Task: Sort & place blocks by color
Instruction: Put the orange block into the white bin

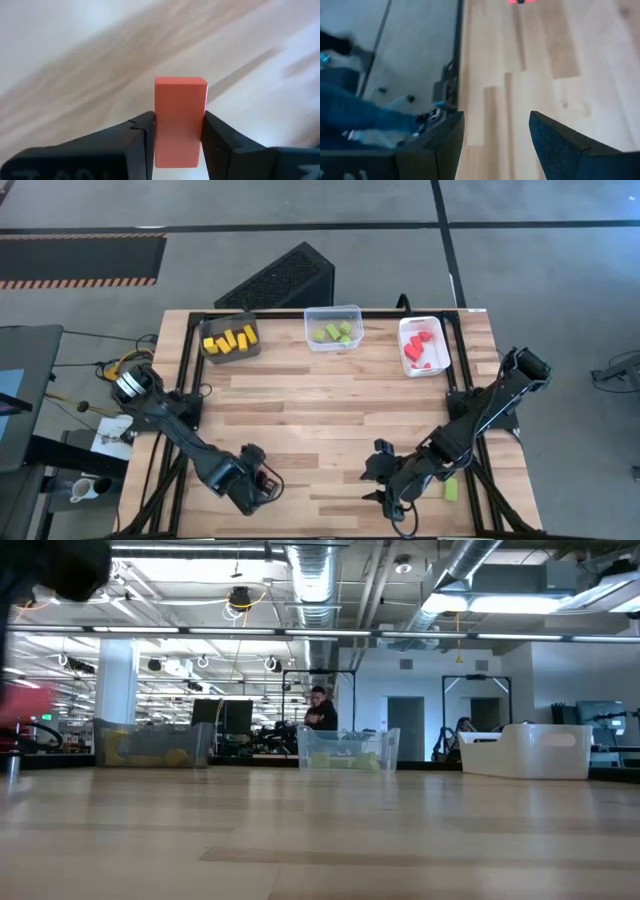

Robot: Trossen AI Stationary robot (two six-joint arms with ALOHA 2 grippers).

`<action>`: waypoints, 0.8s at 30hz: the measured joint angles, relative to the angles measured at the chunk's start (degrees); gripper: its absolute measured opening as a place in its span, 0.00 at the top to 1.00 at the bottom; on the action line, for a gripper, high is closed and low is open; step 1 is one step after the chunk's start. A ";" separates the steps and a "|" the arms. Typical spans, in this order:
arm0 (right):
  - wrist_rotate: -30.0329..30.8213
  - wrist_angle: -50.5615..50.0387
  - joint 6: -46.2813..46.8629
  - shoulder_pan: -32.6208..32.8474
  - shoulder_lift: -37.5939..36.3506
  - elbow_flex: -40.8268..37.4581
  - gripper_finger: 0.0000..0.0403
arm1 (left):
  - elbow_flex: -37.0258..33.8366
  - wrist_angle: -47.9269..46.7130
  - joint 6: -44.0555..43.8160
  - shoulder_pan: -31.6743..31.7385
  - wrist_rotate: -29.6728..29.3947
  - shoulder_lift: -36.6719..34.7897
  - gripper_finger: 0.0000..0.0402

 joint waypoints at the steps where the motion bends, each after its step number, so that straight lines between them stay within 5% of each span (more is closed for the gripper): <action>1: 0.80 0.09 0.00 -0.36 0.00 0.00 0.39 | 0.00 0.34 0.26 0.00 -3.43 -1.57 0.78; 6: 2.96 1.68 -0.19 -3.63 0.00 0.00 0.39 | 0.09 6.02 5.14 1.16 -22.21 -10.29 0.76; 10: 2.77 7.50 -1.89 -7.24 0.02 0.00 0.39 | 0.09 14.43 19.65 3.37 -25.42 -15.51 0.77; 18: 1.33 26.18 -23.63 -10.43 0.02 0.00 0.39 | 0.07 32.06 50.33 9.91 -7.10 -22.20 0.76; 24: 1.18 36.17 -44.68 -10.24 0.02 0.02 0.39 | 0.09 34.85 62.13 14.12 6.81 -23.84 0.76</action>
